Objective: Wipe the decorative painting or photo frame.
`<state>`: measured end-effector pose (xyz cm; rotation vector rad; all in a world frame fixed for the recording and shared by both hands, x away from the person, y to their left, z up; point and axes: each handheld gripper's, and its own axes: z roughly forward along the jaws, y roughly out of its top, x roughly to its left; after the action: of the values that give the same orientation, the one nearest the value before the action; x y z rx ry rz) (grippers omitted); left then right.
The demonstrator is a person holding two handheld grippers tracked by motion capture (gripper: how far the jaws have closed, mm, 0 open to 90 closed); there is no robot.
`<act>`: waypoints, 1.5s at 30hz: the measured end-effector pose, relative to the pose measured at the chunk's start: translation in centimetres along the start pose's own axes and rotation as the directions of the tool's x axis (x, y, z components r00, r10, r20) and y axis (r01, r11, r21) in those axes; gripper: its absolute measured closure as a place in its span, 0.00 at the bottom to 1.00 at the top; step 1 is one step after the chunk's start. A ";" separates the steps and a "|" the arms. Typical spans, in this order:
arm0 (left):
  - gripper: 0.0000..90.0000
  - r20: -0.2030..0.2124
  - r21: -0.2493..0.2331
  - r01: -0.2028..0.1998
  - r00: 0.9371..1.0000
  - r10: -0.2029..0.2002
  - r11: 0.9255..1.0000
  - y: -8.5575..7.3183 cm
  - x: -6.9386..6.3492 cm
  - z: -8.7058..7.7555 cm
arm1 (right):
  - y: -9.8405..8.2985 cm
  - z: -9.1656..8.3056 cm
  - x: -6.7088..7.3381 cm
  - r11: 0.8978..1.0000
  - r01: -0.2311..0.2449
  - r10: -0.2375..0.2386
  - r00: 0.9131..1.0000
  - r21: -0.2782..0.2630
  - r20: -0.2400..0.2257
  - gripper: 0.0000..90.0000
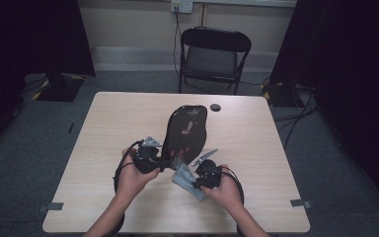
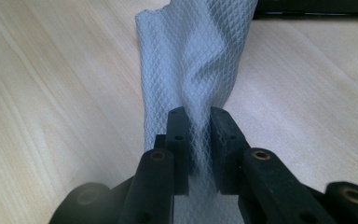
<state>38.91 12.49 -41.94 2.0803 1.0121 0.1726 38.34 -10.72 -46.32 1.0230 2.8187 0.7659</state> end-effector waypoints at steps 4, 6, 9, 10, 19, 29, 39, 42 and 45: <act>0.87 -0.010 -0.002 -0.004 1.000 0.004 1.000 0.0 0.2 -0.1 | 0.1 -0.1 -0.2 1.000 -0.003 0.003 1.000 0.000 0.000 0.88; 0.87 -0.013 0.000 -0.004 1.000 0.004 1.000 0.0 0.2 -0.1 | 0.1 -0.1 -0.5 1.000 -0.012 0.012 1.000 -0.007 0.006 0.88; 0.87 -0.010 -0.002 -0.004 1.000 0.004 1.000 0.0 0.2 -0.1 | 0.0 -0.1 -1.4 0.999 -0.042 0.042 0.999 -0.015 -0.011 0.89; 0.87 -0.011 0.002 -0.006 1.000 0.006 1.000 0.0 0.2 -0.1 | 0.0 -0.2 -1.6 0.999 -0.048 0.048 0.999 -0.015 -0.011 0.89; 0.87 -0.007 0.014 -0.017 1.000 0.017 1.000 0.1 0.2 -0.1 | 0.5 -0.6 -4.0 0.997 -0.076 0.077 0.996 -0.014 0.048 0.89; 0.87 -0.001 0.015 -0.018 1.000 0.018 1.000 0.1 0.1 -0.1 | 1.1 -0.8 -7.4 0.985 -0.171 0.172 0.978 -0.021 0.119 0.89; 0.87 -0.005 0.015 -0.014 1.000 0.014 1.000 0.2 0.0 -0.1 | 0.7 -1.3 -9.3 0.965 -0.257 0.263 0.951 -0.055 0.163 0.89; 0.87 -0.006 0.017 -0.011 1.000 0.011 1.000 0.2 0.1 -0.1 | 0.4 -1.7 -9.7 0.959 -0.275 0.283 0.939 -0.069 0.193 0.89; 0.87 0.000 0.015 -0.008 1.000 0.008 1.000 0.1 0.1 -0.1 | -0.2 -2.0 -10.0 0.950 -0.301 0.311 0.928 -0.080 0.204 0.89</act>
<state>38.93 12.61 -41.82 2.0980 1.0076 0.1702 45.58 -17.85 -45.87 1.4640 2.4789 0.6904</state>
